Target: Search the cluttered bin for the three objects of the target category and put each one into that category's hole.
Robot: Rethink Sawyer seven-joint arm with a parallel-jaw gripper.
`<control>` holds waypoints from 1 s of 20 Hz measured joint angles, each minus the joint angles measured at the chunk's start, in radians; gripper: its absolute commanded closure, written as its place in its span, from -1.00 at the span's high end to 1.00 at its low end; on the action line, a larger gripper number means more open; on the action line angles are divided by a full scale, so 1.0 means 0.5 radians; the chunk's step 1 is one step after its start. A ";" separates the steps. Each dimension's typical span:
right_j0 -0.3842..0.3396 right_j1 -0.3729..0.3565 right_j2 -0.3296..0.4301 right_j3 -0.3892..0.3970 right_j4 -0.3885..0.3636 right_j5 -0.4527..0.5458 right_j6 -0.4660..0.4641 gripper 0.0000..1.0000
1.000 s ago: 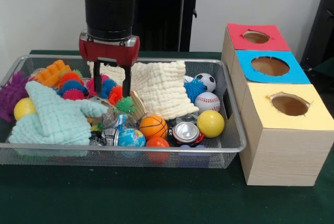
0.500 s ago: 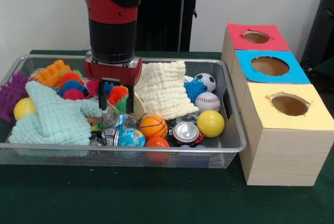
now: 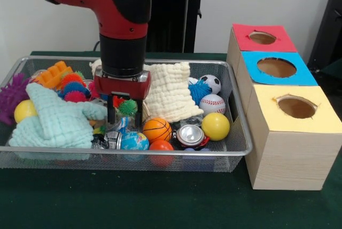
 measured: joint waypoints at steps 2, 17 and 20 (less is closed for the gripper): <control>0.032 0.014 -0.020 -0.001 0.000 0.000 0.000 1.00; 0.410 0.134 -0.395 -0.154 0.006 0.114 0.000 1.00; 0.468 0.156 -0.454 -0.182 0.021 0.116 0.000 1.00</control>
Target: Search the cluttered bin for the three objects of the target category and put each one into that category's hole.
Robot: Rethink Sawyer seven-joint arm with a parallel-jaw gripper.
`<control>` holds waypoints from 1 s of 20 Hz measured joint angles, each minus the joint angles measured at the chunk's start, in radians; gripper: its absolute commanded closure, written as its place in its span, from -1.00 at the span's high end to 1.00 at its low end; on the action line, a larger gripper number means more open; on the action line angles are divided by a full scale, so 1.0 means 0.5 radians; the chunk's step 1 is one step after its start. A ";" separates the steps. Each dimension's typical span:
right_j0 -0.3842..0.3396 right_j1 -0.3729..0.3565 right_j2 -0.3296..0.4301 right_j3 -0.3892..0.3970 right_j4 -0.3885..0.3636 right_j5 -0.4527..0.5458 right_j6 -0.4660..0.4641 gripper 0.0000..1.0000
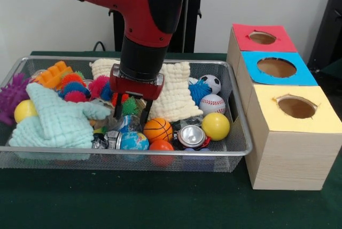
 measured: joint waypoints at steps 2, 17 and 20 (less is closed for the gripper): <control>0.022 0.015 -0.025 -0.011 0.019 0.000 0.000 1.00; -0.013 0.119 -0.035 -0.049 0.143 -0.234 0.000 1.00; -0.002 0.126 -0.055 -0.050 0.147 -0.297 0.000 -1.00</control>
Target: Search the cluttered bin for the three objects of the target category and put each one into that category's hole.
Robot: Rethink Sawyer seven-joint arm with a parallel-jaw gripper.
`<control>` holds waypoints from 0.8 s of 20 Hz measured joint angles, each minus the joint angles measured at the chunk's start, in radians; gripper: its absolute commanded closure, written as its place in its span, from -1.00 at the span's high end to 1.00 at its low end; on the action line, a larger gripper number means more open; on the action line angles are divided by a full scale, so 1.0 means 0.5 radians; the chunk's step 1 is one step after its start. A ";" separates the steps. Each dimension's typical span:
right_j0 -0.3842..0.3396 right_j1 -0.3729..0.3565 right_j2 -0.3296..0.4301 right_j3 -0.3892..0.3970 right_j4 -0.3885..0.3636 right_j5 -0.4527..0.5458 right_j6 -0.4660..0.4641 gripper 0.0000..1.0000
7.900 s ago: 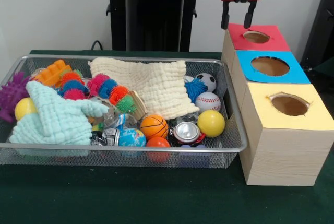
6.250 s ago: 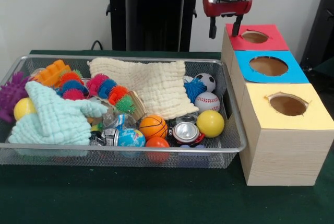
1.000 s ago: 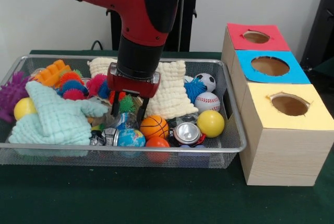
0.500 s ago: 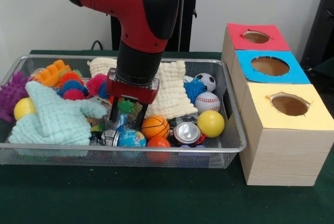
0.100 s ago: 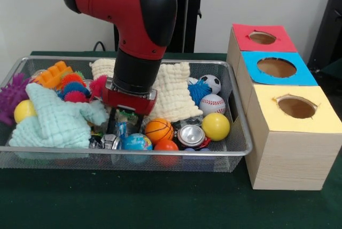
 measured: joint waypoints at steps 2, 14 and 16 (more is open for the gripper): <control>0.006 0.002 -0.015 0.000 0.003 -0.003 0.000 -1.00; 0.114 0.031 -0.099 -0.005 0.130 0.072 0.000 -1.00; 0.114 0.027 -0.099 -0.003 0.137 0.090 0.000 -1.00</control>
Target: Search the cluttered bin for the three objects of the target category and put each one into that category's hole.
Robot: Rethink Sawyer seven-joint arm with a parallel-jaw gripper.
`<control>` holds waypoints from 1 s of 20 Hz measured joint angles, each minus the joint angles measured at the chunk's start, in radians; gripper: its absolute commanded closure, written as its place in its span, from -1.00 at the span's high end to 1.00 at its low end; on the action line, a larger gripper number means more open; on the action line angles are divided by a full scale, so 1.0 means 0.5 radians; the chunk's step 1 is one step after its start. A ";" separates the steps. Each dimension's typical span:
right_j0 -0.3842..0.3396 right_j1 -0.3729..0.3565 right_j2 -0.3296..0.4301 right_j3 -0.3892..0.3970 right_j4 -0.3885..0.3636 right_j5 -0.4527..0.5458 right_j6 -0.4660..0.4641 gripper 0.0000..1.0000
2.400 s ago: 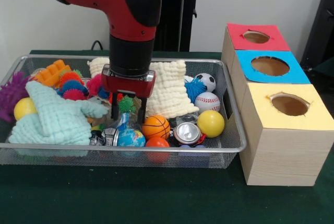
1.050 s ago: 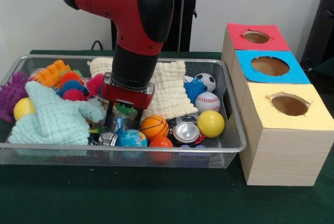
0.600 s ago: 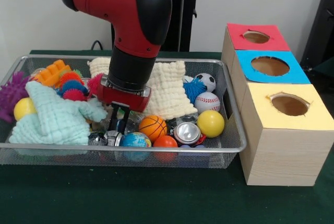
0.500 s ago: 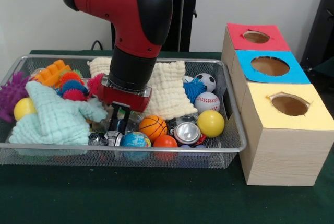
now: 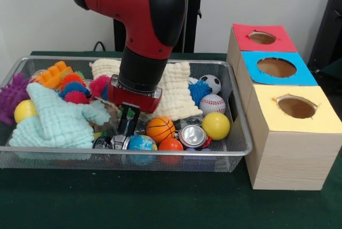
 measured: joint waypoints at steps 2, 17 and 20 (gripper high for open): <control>-0.002 -0.014 0.000 0.008 0.009 0.030 0.000 -1.00; -0.108 -0.357 0.103 0.222 0.012 0.088 0.000 -1.00; -0.116 -0.428 0.128 0.282 0.014 0.087 0.000 -1.00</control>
